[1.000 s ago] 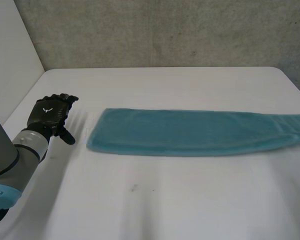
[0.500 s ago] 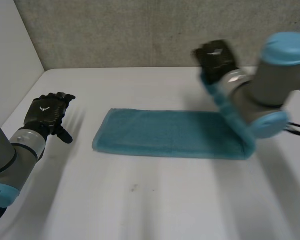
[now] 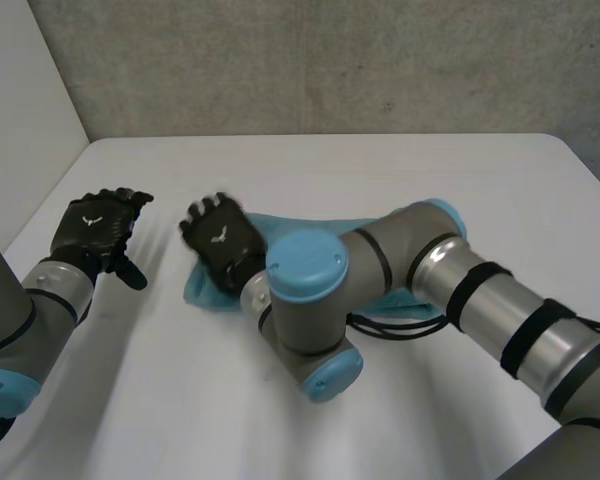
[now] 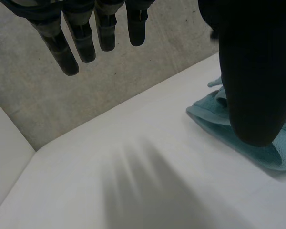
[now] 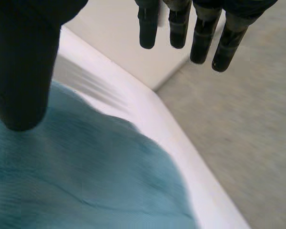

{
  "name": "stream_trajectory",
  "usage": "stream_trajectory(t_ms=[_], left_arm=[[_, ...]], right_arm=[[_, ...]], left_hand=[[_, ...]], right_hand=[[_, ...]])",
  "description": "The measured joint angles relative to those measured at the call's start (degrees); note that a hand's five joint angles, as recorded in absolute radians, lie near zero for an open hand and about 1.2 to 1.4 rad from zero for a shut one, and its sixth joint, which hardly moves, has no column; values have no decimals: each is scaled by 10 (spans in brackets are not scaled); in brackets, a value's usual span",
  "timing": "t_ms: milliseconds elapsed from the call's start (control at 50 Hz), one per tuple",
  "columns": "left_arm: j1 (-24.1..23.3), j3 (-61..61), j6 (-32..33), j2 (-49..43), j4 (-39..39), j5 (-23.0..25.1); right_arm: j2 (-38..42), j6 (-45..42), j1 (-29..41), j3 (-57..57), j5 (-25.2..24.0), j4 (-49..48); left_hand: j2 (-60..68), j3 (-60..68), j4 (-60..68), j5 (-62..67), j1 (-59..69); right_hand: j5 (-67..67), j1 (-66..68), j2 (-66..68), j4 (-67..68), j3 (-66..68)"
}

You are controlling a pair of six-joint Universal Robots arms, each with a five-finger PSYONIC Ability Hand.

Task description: Fold the laundry

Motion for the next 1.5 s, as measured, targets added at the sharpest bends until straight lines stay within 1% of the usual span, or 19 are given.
stream_trajectory(t_ms=[20,120,200,320,420,540,660,720,740,800,820,840,1020,1180,1300,1320,1340,1440,1500], left_arm=[[-1,0,0,0,0,0],[-6,0,0,-1,-1,1],[-10,0,0,0,-1,4],[-39,12,-1,1,-5,20],[-68,34,-1,-5,-14,37],[-97,72,-4,-16,-42,42],[-113,109,-11,-21,-76,40],[-119,137,-34,-22,-104,35],[-119,144,-43,-22,-110,32],[-119,156,-64,-22,-122,26],[-119,161,-75,-22,-128,22],[-119,164,-83,-21,-131,18],[-118,171,-107,-15,-139,2],[-117,171,-106,-8,-138,-1],[-113,172,-108,13,-137,-3],[-112,172,-111,18,-136,-7],[-111,172,-111,19,-136,-8],[-108,173,-115,23,-136,-20],[-107,173,-116,23,-136,-25]], right_arm=[[-13,-4,-2,3,28,1],[-88,22,-31,52,87,28],[-154,69,-69,119,97,60],[-257,153,-148,270,88,97],[-313,183,-214,393,64,94],[-340,190,-278,504,25,52],[-340,188,-315,565,6,-3],[-337,188,-331,591,2,-41],[-336,187,-335,599,2,-55],[-334,187,-342,611,3,-76],[-333,187,-343,613,3,-81],[-333,187,-350,619,4,-96],[-350,178,-376,619,10,-120],[-372,155,-369,567,9,-102],[-363,143,-278,453,-2,-56],[-340,142,-225,406,-13,-42],[-328,141,-204,389,-19,-38],[-255,140,-105,316,-56,-27],[-220,136,-71,296,-70,-24]], left_hand=[[0,0,0,0,0],[0,0,0,0,0],[0,0,0,0,0],[0,0,0,0,0],[0,0,0,0,0],[0,0,0,0,0],[0,0,0,0,0],[0,0,0,0,0],[0,0,0,0,0],[0,0,0,0,0],[0,0,0,0,0],[0,0,0,0,0],[0,0,0,0,0],[0,0,0,0,0],[0,0,0,0,0],[0,0,0,0,0],[0,0,0,0,0],[0,0,0,0,0],[0,0,0,0,0]], right_hand=[[-12,-2,-11,-8,-15],[-12,-2,-11,-8,-15],[-12,-2,-11,-8,-15],[-12,-2,-11,-8,-15],[-12,-2,-11,-8,-15],[22,22,30,26,30],[39,40,50,50,52],[78,81,91,91,94],[215,199,244,238,240],[391,316,433,420,423],[406,325,440,436,439],[480,350,526,521,522],[495,363,535,540,537],[499,363,535,540,537],[501,377,535,541,539],[501,377,535,541,539],[501,377,535,541,539],[501,385,535,541,539],[501,388,535,541,539]])
